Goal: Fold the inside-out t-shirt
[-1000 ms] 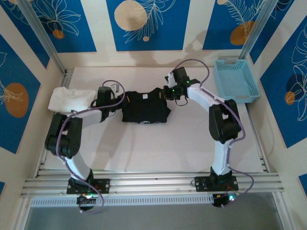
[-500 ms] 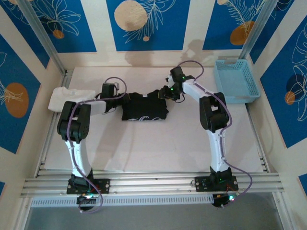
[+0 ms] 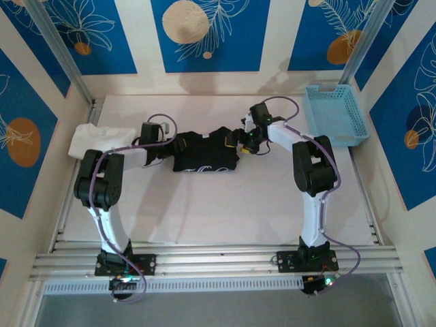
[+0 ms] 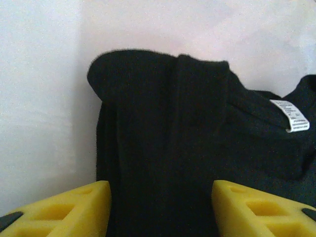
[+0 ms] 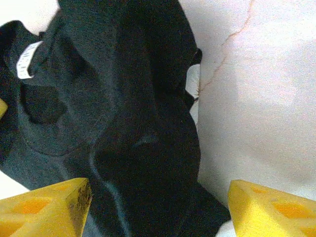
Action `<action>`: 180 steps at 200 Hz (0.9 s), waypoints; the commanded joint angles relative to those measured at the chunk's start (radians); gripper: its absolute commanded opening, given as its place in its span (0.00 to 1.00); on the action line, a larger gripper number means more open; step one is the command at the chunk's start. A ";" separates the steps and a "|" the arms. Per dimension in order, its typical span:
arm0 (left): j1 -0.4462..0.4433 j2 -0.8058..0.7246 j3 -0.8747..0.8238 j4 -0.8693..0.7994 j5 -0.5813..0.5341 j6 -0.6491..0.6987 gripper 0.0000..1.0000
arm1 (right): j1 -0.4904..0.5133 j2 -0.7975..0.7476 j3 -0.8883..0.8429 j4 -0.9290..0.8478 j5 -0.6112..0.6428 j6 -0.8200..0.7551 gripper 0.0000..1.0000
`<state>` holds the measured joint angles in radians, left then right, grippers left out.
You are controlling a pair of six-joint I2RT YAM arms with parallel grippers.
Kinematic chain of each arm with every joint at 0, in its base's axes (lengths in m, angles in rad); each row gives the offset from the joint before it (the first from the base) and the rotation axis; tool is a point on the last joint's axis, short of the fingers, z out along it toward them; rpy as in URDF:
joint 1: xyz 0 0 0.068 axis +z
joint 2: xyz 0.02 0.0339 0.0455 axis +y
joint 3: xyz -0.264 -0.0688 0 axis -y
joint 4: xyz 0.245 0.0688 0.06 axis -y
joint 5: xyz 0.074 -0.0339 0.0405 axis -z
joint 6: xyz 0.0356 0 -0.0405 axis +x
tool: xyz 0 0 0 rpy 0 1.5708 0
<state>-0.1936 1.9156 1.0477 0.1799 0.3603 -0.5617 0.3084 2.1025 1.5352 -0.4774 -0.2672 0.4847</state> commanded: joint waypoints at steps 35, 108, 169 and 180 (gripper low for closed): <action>0.005 0.035 -0.026 0.016 0.079 -0.027 0.50 | 0.021 0.059 0.044 -0.005 -0.053 0.023 0.73; -0.027 0.050 -0.027 -0.023 0.121 -0.019 0.61 | 0.024 0.060 0.033 0.006 -0.055 0.026 0.71; -0.033 -0.059 -0.045 -0.076 -0.040 0.030 0.63 | 0.025 0.060 0.027 0.010 -0.058 0.022 0.70; -0.033 -0.082 -0.042 -0.090 -0.075 0.044 0.65 | 0.025 0.061 0.026 0.011 -0.058 0.023 0.70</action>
<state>-0.2176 1.9026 1.0195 0.1669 0.3775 -0.5621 0.3275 2.1582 1.5578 -0.4633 -0.2935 0.4984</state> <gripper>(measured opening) 0.636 0.698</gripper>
